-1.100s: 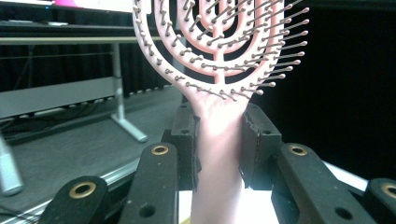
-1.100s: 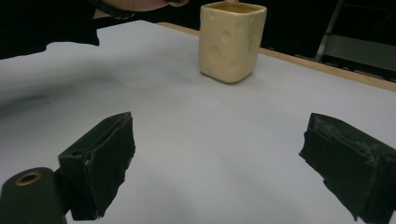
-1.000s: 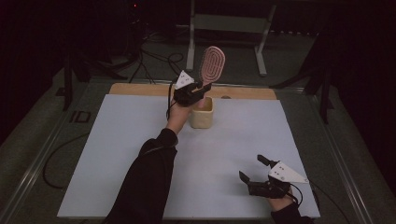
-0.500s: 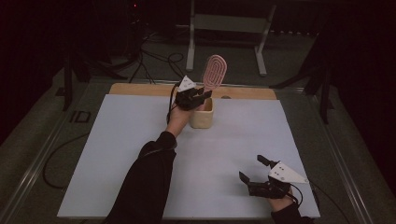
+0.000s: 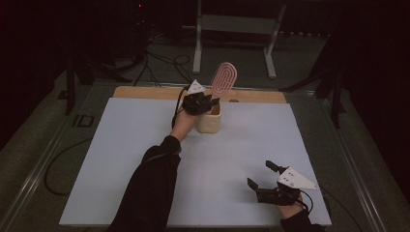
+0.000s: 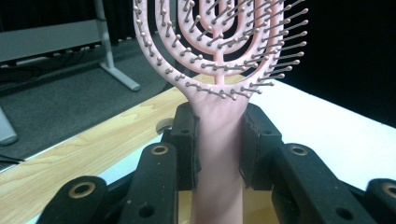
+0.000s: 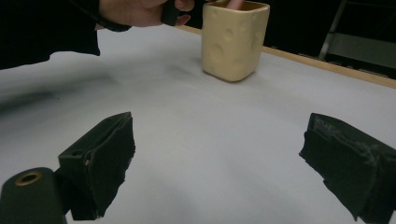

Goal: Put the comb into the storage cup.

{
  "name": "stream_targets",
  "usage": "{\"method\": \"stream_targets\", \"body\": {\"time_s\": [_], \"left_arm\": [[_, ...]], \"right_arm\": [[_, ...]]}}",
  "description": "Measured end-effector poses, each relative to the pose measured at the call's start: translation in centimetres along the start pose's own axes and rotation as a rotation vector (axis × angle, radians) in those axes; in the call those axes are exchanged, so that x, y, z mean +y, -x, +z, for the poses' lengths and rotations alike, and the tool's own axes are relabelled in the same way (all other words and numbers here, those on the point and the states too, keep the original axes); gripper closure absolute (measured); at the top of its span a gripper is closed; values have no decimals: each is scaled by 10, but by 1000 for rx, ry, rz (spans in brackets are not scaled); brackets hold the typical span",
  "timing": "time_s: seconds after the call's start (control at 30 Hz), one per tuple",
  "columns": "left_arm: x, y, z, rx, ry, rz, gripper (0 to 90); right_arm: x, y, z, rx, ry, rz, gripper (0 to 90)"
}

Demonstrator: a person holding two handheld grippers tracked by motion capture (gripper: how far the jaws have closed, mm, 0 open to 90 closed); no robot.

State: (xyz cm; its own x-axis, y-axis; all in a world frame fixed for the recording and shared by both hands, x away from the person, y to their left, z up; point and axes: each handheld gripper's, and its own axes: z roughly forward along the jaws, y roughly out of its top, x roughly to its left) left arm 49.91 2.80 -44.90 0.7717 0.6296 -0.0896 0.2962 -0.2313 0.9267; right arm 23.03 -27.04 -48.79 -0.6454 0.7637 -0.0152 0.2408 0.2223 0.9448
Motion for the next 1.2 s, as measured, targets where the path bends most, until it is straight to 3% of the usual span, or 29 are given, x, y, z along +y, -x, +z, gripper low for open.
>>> {"method": "stream_targets", "body": {"time_s": [0.1,0.3,0.43,0.5,0.7,0.9,0.97,1.2], "left_arm": [[1,-3,-1,-22,-1,-24,643],[8,-3,-6,-31,-25,-45,253],[11,-1,-10,-46,-46,-9,138],[12,-1,-12,-58,-51,-17,75],[14,0,-19,-74,-62,-12,6],[13,-1,-27,-74,-55,-9,1],[13,-1,-28,-88,-66,-21,0],[14,2,-33,-114,-97,-1,0]], "right_arm": [[1,0,0,-1,3,0,92],[1,0,-1,-5,-1,-4,93],[1,-1,-1,-5,-1,-6,92],[1,0,-1,-7,3,-7,92],[1,-1,-1,-6,2,-9,92],[1,-1,-1,-7,0,-10,92],[1,-1,0,-8,-3,-13,92],[1,-1,0,-7,-4,-10,92]]}}
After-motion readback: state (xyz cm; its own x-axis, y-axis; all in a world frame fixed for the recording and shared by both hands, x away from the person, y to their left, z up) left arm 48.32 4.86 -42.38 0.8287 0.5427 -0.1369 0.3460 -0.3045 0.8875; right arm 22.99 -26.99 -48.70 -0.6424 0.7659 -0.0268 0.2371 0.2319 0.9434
